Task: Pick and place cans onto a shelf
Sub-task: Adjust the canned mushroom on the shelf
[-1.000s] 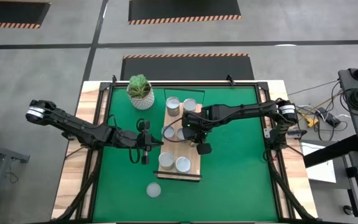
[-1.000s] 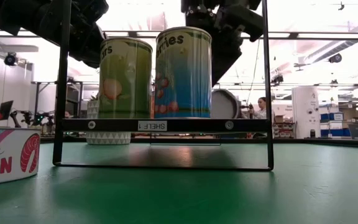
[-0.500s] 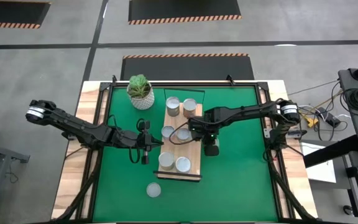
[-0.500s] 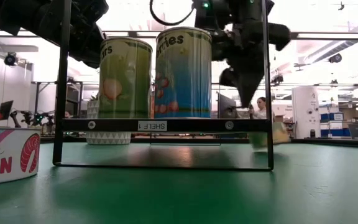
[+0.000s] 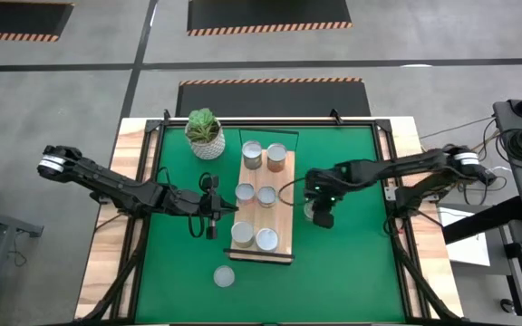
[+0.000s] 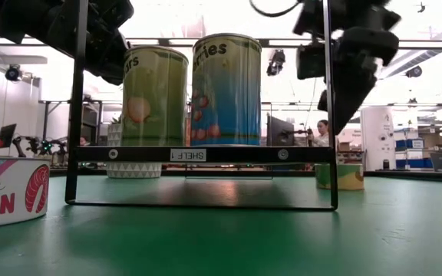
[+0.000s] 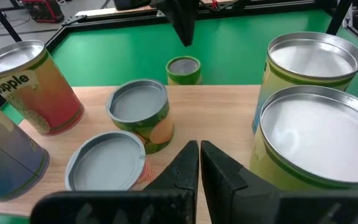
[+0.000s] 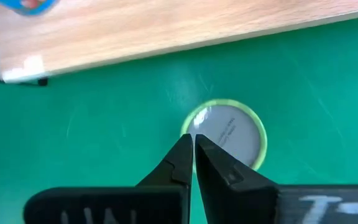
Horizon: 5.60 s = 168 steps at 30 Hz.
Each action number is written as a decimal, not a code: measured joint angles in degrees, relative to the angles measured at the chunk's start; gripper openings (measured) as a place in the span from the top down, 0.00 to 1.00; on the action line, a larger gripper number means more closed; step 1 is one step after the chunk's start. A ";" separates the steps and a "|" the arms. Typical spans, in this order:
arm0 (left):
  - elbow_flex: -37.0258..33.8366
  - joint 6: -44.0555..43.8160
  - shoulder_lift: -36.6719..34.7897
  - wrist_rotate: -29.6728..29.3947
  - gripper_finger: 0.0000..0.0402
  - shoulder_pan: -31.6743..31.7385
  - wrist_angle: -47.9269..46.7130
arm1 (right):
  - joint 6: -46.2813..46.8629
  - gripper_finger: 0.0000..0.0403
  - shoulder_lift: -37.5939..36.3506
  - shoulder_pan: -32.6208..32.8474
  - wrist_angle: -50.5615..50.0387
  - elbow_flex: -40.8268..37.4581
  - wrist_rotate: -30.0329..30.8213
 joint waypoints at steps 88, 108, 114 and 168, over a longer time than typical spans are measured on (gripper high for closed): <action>37.16 8.86 25.25 -23.51 0.56 -21.51 0.68 | 16.98 0.29 -10.68 23.55 57.48 -14.72 -0.62; 51.23 23.02 40.08 -17.07 0.31 -21.02 2.90 | 14.74 0.29 -2.07 28.63 57.48 -6.53 -3.20; 49.83 23.11 40.04 -14.72 0.31 -19.18 4.24 | 14.69 0.29 -1.82 28.61 57.75 -6.19 -3.20; 48.76 14.96 33.57 -32.99 1.00 -29.33 -9.86 | 32.34 0.19 -5.88 43.77 6.94 -7.75 22.55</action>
